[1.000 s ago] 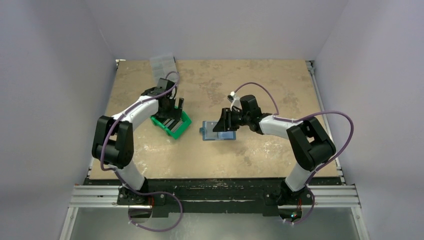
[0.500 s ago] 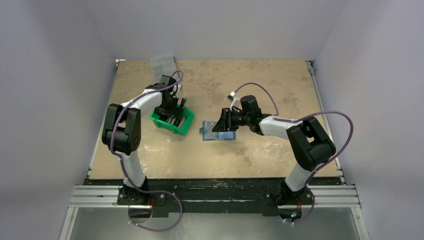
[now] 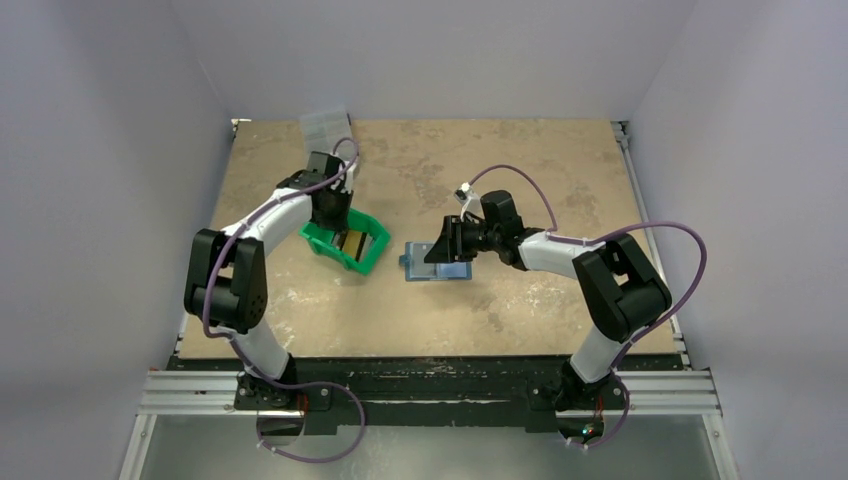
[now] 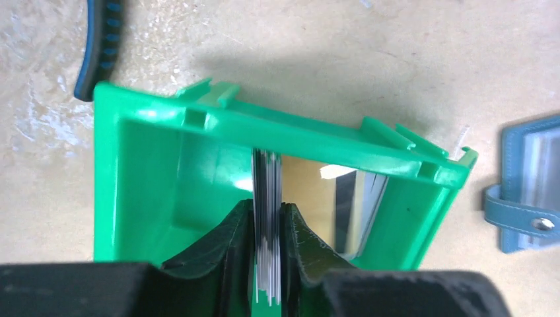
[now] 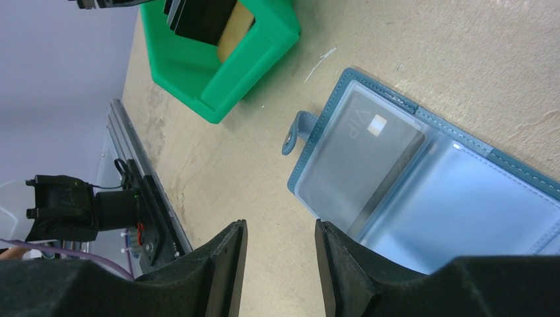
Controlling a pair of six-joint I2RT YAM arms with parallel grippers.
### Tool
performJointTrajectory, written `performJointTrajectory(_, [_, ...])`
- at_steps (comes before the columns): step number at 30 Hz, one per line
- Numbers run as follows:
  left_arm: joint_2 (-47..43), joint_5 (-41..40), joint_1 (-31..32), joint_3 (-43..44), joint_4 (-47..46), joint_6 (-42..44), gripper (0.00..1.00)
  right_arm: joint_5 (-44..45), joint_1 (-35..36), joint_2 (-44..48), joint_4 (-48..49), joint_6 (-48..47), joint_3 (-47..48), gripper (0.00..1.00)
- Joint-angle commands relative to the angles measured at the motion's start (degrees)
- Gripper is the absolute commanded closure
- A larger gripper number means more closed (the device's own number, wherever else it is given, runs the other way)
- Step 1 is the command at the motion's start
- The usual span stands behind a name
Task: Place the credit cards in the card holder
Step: Pick up the credit card from the storage box.
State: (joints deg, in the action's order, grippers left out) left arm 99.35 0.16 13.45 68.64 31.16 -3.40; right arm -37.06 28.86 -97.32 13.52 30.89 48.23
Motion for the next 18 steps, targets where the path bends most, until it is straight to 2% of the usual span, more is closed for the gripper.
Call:
performJointTrajectory(1, [-3.08,1.65,-0.18,-1.66,-0.59,-0.25,0.92,-0.73,0.05,1.26,2.34,0.22,-0.75,0.51])
performJointTrajectory(4, [-4.65,-1.79,-0.18,-1.41,-0.34,-0.68,1.00,-0.73,0.05,1.08,2.23,0.22,-0.68,0.51])
performJointTrajectory(18, [-8.73,-3.50,-0.18,1.40,3.77,-1.63,1.00,1.73,0.05,0.03,0.14,-0.80,0.42,0.51])
